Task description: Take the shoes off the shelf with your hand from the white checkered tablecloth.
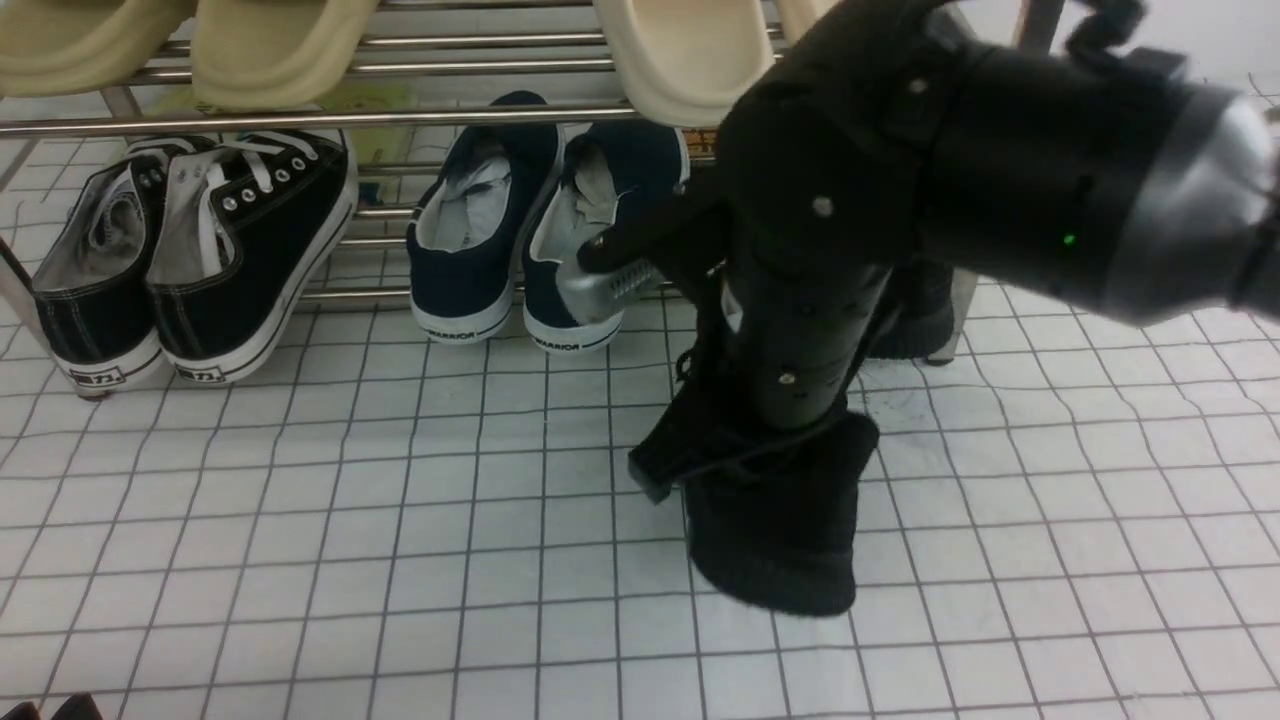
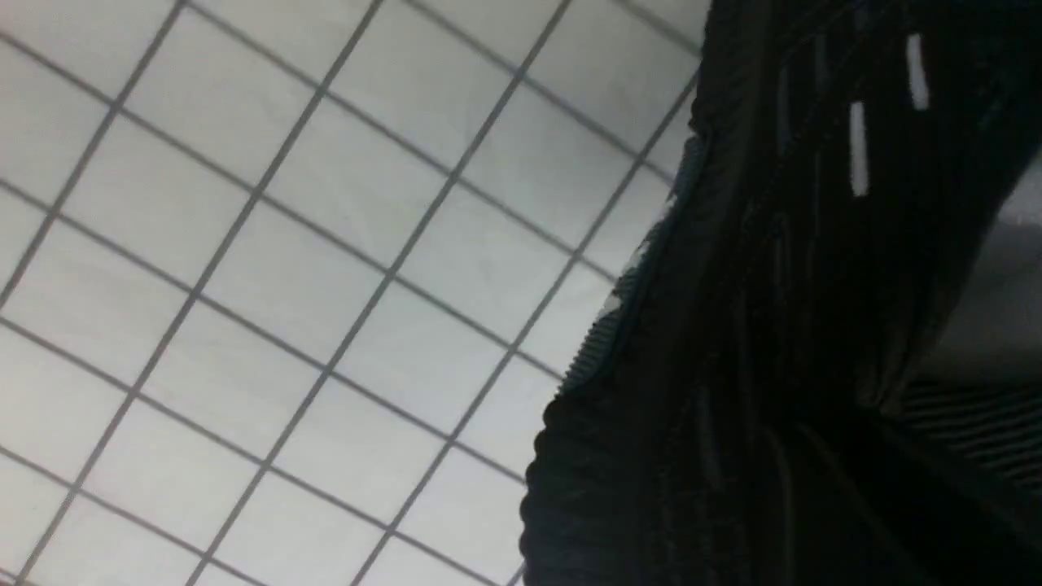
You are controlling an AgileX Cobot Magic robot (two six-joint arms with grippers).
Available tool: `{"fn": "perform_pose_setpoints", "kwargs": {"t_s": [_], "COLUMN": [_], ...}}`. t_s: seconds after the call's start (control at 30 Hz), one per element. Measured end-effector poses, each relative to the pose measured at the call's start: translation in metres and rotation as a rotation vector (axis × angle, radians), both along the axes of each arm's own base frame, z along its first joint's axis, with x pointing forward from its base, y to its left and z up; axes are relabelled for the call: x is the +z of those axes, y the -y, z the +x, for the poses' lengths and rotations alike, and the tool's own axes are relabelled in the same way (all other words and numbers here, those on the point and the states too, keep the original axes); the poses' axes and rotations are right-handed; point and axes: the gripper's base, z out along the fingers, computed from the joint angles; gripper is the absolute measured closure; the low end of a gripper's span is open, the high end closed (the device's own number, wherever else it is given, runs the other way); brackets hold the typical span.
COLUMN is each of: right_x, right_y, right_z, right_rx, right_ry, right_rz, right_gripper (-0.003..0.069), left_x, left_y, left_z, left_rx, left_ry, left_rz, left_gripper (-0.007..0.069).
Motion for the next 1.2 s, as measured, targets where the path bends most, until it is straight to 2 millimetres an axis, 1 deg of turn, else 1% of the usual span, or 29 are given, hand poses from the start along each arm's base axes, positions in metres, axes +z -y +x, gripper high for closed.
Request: {"fn": "perform_pose_setpoints", "kwargs": {"t_s": [0.07,0.13,0.17,0.2,0.27,0.3,0.33,0.43,0.47,0.5,0.57,0.67,0.8,0.93,1.07,1.13,1.2], "right_x": [-0.010,-0.011,-0.010,-0.007,0.000,0.000,0.009,0.022,0.026,0.026,0.029,0.029,0.027,0.030,0.033,0.030,0.024], "right_y": [-0.004,-0.004,-0.003,-0.001,0.006,0.007,0.019,0.038,0.048,0.049,0.064,0.070,0.072,0.072,0.071,0.070,0.069], "right_z": [0.002,0.002,0.002,0.003,0.007,0.008,0.014,0.026,0.032,0.033,0.046,0.059,0.072,0.078,0.082,0.084,0.087], "right_rx": [-0.008,-0.008,-0.008,-0.009,-0.018,-0.019,-0.042,-0.085,-0.107,-0.111,-0.145,-0.150,-0.103,-0.058,-0.034,-0.029,-0.024], "right_ry": [-0.027,-0.029,-0.025,-0.015,0.015,0.019,0.058,0.114,0.137,0.141,0.183,0.244,0.326,0.396,0.440,0.443,0.439], "right_rz": [-0.011,-0.012,-0.011,-0.013,-0.017,-0.018,-0.025,-0.039,-0.051,-0.054,-0.076,-0.064,-0.069,-0.060,-0.044,-0.043,-0.058], "right_gripper": [0.0406,0.0327,0.0273,0.0234,0.0182,0.0179,0.0155,0.0152,0.0153,0.0153,0.0158,0.0159,0.0159,0.0153,0.0128,0.0111,0.0103], "left_x": [0.000,0.000,0.000,0.000,0.000,0.000,0.000,0.000,0.000,0.000,0.000,0.000,0.000,0.000,0.000,0.000,0.000], "left_y": [0.000,0.000,0.000,0.000,0.000,0.000,0.000,0.000,0.000,0.000,0.000,0.000,0.000,0.000,0.000,0.000,0.000], "left_z": [0.000,0.000,0.000,0.000,0.000,0.000,0.000,0.000,0.000,0.000,0.000,0.000,0.000,0.000,0.000,0.000,0.000], "left_rx": [0.000,0.000,0.000,0.000,0.000,0.000,0.000,0.000,0.000,0.000,0.000,0.000,0.000,0.000,0.000,0.000,0.000], "left_ry": [0.000,0.000,0.000,0.000,0.000,0.000,0.000,0.000,0.000,0.000,0.000,0.000,0.000,0.000,0.000,0.000,0.000], "left_rz": [0.000,0.000,0.000,0.000,0.000,0.000,0.000,0.000,0.000,0.000,0.000,0.000,0.000,0.000,0.000,0.000,0.000], "left_gripper": [0.0385,0.0385,0.0385,0.0385,0.0385,0.0385,0.0385,0.0385,0.0385,0.0385,0.0385,0.0385,0.0385,0.0385,0.0385,0.0385,0.0385]}}
